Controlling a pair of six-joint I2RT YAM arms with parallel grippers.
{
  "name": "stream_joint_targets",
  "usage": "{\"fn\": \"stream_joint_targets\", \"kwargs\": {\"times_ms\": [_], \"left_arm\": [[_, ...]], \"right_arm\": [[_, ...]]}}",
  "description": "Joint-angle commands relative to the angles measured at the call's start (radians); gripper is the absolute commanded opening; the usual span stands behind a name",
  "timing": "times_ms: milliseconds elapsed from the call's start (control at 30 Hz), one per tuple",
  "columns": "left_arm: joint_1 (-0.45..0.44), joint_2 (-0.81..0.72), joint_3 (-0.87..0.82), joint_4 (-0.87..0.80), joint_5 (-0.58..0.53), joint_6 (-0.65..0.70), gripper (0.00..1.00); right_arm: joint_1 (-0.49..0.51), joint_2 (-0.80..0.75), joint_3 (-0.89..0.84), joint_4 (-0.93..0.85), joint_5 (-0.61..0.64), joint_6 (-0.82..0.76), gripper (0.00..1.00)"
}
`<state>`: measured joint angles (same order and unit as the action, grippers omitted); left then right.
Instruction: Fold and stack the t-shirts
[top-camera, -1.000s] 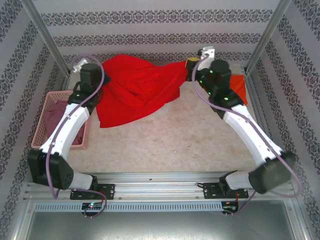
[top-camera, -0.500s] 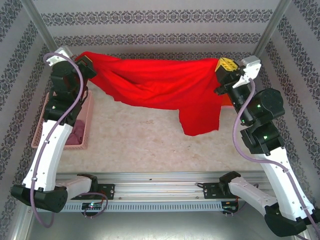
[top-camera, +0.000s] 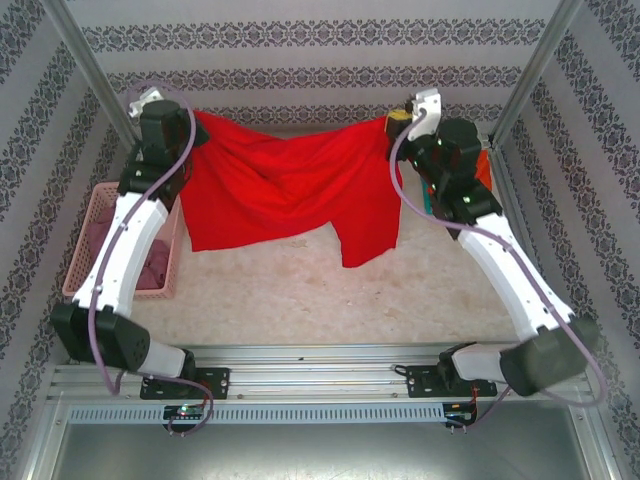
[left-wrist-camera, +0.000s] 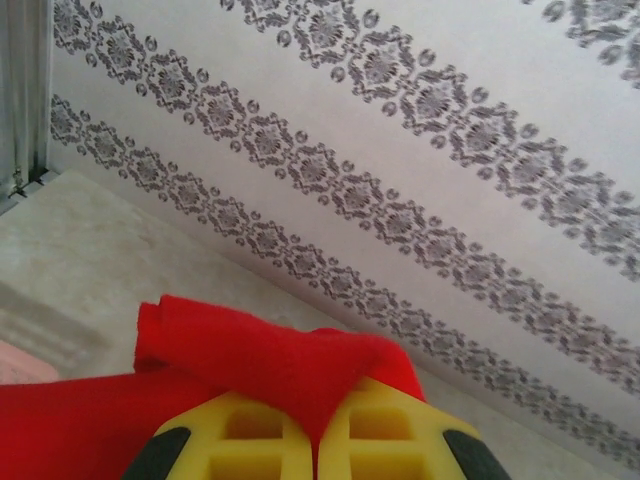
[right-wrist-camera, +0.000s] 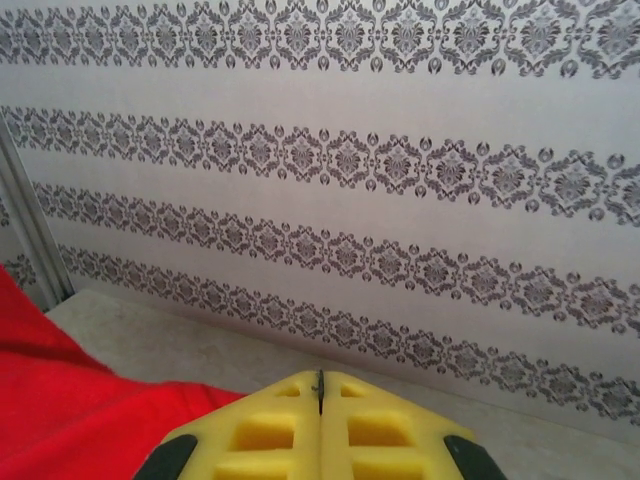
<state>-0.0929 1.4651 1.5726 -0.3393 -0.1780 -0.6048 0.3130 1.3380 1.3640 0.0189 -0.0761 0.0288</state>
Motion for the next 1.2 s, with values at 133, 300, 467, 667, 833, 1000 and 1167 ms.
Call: {"fn": "stream_joint_targets", "kwargs": {"times_ms": [133, 300, 467, 667, 833, 1000, 1167], "left_arm": [[0.056, 0.037, 0.222, -0.005, 0.013, 0.043, 0.00], [0.056, -0.084, -0.018, 0.034, 0.031, -0.004, 0.00], [0.055, -0.282, -0.475, 0.098, 0.109, -0.173, 0.11], [0.053, -0.406, -0.854, 0.095, 0.201, -0.240, 0.95], [0.051, -0.409, -0.896, -0.002, 0.082, -0.232, 1.00], [0.053, -0.297, -0.852, -0.027, 0.008, -0.204, 1.00], [0.055, -0.151, -0.768, -0.089, -0.023, -0.214, 1.00]], "right_arm": [[-0.022, 0.047, 0.192, 0.076, -0.066, -0.002, 0.00], [-0.028, -0.052, -0.041, 0.097, -0.045, 0.022, 0.00], [-0.024, -0.178, -0.411, 0.118, -0.102, 0.135, 0.00], [0.031, -0.283, -0.785, 0.197, -0.130, 0.265, 0.78], [0.117, -0.235, -0.759, 0.105, 0.062, 0.211, 0.82], [0.158, 0.019, -0.578, 0.063, 0.199, 0.217, 0.75], [0.197, 0.271, -0.363, 0.048, 0.161, 0.194, 0.65]]}}
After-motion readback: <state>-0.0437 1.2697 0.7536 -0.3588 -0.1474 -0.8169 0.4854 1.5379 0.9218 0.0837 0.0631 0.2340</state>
